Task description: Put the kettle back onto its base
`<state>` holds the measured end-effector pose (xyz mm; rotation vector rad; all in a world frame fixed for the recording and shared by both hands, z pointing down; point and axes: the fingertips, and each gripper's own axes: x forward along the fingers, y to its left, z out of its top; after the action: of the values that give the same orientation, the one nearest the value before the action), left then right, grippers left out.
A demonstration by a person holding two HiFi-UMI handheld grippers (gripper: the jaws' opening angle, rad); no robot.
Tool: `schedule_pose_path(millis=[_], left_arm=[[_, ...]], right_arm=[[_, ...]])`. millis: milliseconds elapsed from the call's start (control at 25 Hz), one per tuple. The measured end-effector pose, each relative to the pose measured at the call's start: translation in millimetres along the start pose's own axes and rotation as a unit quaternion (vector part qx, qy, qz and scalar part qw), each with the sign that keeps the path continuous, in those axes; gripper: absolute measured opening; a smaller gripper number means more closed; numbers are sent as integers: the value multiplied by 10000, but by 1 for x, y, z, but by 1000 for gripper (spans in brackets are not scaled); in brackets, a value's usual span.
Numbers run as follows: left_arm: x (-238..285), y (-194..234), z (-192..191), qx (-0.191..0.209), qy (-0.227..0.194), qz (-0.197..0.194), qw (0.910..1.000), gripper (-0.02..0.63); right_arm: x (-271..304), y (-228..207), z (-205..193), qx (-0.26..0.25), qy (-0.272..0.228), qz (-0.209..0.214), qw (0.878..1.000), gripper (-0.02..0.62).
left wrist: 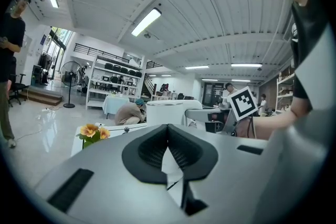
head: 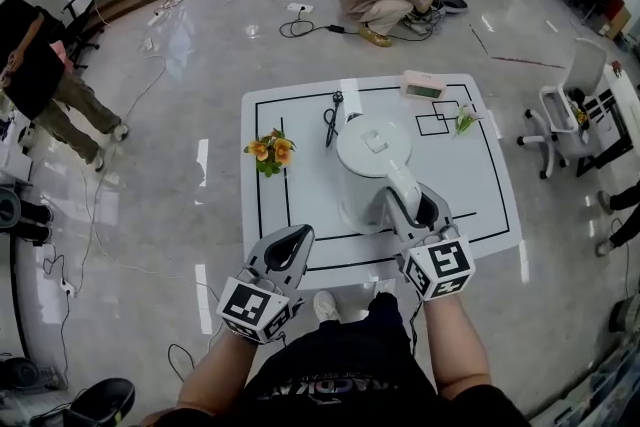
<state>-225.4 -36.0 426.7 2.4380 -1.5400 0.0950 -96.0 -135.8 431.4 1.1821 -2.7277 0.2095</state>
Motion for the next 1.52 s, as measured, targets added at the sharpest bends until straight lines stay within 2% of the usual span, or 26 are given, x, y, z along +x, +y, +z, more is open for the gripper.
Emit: schedule_pose_path(millis=[680, 1120, 1520], left_arm=[[-3, -1, -13, -83, 93, -95, 9999, 5], [-1, -9, -19, -139, 103, -190, 9997, 5], [0, -9, -24, -185, 114, -217, 9995, 5]], right_arm=[[-9, 7, -7, 128, -260, 30, 9996, 127], [-13, 25, -10, -239, -412, 200, 9987, 127], [-28, 19, -13, -143, -559, 183, 9982, 127]])
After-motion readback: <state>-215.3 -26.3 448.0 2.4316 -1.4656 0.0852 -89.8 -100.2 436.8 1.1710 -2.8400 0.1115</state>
